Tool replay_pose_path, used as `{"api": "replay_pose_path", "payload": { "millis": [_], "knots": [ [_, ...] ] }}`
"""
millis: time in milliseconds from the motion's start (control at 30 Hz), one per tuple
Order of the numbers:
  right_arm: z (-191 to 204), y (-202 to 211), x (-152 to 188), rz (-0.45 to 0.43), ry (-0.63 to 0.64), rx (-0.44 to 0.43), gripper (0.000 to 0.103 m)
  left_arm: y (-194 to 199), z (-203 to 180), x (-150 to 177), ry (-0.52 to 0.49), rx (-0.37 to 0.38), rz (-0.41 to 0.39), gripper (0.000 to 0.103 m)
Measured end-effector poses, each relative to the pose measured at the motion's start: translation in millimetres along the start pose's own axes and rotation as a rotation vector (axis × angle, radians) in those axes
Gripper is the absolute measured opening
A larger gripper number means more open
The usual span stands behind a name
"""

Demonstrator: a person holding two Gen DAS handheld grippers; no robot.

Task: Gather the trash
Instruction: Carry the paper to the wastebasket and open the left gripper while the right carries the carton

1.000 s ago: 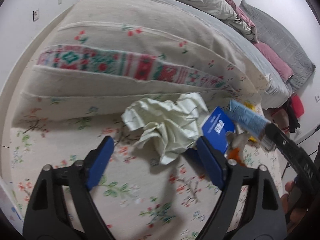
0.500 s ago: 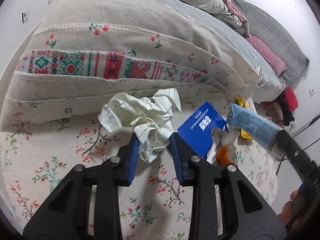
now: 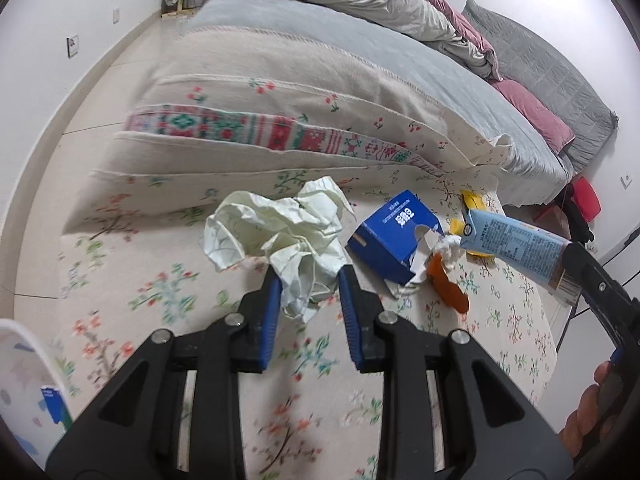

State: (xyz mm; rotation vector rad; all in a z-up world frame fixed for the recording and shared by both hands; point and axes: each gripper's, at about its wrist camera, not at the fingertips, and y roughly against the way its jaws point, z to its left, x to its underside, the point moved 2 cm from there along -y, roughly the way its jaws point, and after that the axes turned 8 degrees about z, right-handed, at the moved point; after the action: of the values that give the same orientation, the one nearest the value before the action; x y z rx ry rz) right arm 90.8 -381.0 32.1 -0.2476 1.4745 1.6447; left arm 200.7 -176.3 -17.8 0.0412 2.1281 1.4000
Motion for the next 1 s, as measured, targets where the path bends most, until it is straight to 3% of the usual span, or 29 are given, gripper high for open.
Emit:
{"api": "replay_pose_path", "payload": {
  "millis": [1000],
  "knots": [
    [87.5, 24.5, 78.6, 0.064, 0.155, -0.149, 0.054, 92.6, 74.6, 99.1, 0.111, -0.129, -0.134, 0.031]
  ]
}}
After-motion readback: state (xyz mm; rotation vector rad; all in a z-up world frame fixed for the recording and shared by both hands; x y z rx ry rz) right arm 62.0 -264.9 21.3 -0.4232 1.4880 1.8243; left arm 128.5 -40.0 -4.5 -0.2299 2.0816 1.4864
